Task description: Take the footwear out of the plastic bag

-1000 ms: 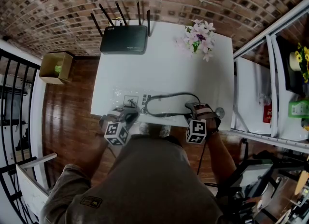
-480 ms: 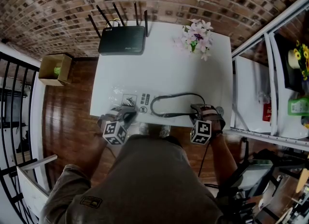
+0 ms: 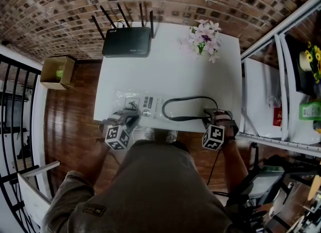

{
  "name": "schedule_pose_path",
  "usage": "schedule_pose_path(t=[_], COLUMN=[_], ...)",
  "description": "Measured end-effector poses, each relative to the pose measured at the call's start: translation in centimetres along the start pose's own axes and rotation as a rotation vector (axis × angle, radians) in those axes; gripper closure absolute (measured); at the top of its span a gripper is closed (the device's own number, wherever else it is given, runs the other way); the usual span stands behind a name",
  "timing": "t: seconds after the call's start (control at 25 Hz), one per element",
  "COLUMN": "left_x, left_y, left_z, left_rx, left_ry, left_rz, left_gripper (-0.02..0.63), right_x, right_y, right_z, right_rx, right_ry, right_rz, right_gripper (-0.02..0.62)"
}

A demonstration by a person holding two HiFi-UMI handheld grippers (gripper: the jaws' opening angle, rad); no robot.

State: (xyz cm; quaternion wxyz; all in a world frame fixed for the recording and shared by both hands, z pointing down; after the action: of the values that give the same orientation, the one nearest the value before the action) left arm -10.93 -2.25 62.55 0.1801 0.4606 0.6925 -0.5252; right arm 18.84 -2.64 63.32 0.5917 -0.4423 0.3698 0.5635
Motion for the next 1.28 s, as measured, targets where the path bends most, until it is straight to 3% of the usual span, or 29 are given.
schedule_pose_path(t=[0.64,1.28], left_x=[0.4,0.7], left_y=[-1.9,-4.6], left_z=[0.6,2.3], left_rx=[0.038,0.026], left_ry=[0.023,0.036], left_rz=[0.038,0.079], left_gripper=[0.603,0.603], right_x=[-0.4,-0.8], right_y=[-1.6,-2.1], right_z=[-0.8,-0.9], right_rx=[-0.058,-0.111], right_ry=[-0.026,-0.024], right_rz=[0.050,0.074], right_gripper=[0.428,0.426])
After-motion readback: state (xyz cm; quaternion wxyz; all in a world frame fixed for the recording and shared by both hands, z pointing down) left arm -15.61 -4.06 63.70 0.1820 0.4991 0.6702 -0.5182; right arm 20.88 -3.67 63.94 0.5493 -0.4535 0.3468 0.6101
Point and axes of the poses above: the fingertips, and each gripper's own axes: x backward along the fingers, z to its left, y out of its top, the point moved 1 cm from there along x, backward along the fingers, and after that the axes turned 4 degrees about y, right-handed, at the moved point
